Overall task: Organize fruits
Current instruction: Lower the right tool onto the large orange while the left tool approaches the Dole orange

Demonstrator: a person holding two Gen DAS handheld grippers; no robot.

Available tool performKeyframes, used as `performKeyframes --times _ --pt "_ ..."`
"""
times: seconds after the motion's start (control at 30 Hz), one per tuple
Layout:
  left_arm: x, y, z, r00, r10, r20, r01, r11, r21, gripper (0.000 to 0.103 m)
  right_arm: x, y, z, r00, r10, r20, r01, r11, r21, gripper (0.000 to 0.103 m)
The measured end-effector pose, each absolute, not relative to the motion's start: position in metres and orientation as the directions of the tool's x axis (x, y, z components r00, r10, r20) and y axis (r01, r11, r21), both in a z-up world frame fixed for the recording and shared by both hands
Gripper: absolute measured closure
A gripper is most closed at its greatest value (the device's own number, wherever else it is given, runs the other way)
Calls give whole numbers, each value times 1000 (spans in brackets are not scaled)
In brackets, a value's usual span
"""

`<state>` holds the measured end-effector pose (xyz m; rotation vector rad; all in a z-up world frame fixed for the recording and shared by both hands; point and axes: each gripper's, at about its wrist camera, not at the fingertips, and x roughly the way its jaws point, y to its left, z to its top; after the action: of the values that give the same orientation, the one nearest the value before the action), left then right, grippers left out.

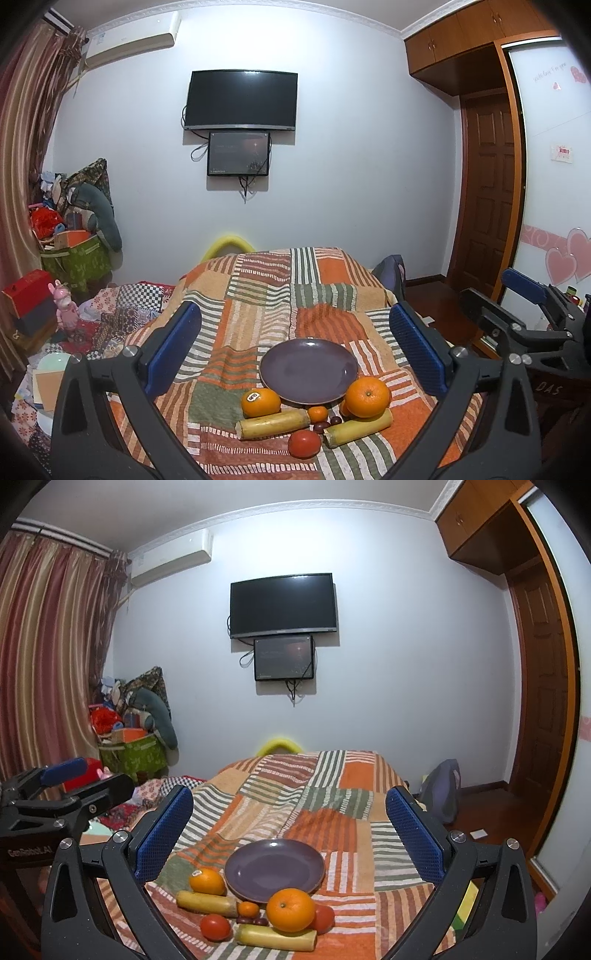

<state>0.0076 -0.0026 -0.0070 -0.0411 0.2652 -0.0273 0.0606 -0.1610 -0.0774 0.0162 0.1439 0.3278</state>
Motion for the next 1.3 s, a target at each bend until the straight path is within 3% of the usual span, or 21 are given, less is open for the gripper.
performKeyframes --times 0.2,0.33,0.5,0.7,0.97,1.3 --pt "23 2 -16 952 -56 -300 36 997 -73 2 75 -162 -88 923 333 -194 -328 943 61 0" --pt "40 4 -29 931 -52 -362 29 997 -67 19 86 -164 -95 919 326 -221 -326 945 39 1" --pt "67 12 -52 889 -45 -455 16 998 -69 27 97 -167 -104 902 337 -269 -345 938 18 7" --pt "98 24 -84 833 -38 -552 2 998 -65 28 122 -166 -127 844 365 -392 -384 923 34 21" --pt "126 37 -128 742 -23 -670 10 1000 -23 28 143 -168 -159 747 393 -536 -398 911 113 22" --pt "155 48 -172 632 -46 -774 12 999 -49 28 162 -156 -190 642 420 -641 -431 890 151 21"
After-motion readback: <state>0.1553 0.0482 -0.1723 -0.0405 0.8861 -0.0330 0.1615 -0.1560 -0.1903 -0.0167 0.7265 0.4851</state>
